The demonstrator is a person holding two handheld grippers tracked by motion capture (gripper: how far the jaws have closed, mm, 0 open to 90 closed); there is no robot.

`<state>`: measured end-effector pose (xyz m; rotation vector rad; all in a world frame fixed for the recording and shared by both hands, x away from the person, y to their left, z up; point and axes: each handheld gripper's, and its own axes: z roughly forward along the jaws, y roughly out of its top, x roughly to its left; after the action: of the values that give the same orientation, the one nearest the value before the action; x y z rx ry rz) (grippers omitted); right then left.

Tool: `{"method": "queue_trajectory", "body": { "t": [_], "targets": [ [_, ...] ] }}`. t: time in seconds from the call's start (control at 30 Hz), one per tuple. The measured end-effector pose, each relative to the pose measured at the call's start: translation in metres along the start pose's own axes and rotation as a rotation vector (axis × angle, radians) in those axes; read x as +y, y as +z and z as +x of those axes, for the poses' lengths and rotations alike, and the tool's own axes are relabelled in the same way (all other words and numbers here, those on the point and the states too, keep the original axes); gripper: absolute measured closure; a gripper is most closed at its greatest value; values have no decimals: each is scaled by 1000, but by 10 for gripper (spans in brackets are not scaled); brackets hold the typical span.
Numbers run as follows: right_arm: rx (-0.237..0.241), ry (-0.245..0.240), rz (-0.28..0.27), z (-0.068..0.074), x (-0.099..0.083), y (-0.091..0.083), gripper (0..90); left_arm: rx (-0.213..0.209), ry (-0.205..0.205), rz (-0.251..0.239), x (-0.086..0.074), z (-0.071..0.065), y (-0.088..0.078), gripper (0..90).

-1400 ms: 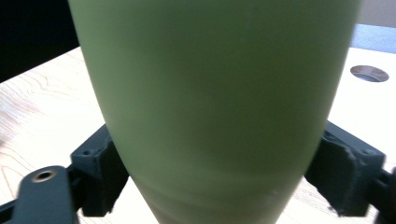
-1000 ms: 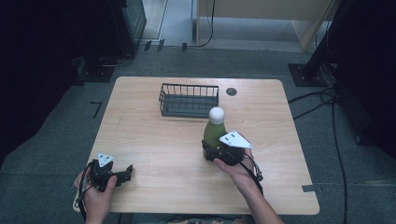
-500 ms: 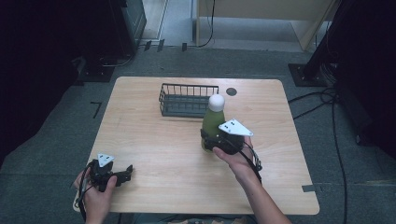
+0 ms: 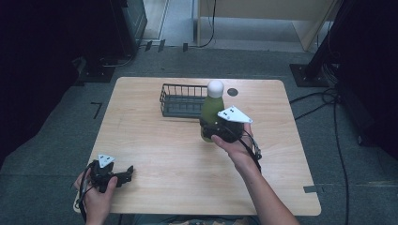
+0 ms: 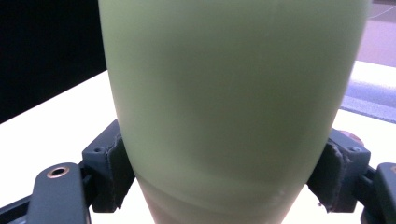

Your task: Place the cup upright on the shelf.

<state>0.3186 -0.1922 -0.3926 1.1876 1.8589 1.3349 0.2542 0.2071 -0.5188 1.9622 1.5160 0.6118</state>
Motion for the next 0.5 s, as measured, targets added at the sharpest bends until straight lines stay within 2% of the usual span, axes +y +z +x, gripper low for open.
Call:
{"method": "queue_trajectory", "body": {
  "t": [0.5],
  "targets": [
    [-35, 13, -45, -7, 27, 15, 206, 0, 2, 1, 0, 0, 0, 0]
  ]
}}
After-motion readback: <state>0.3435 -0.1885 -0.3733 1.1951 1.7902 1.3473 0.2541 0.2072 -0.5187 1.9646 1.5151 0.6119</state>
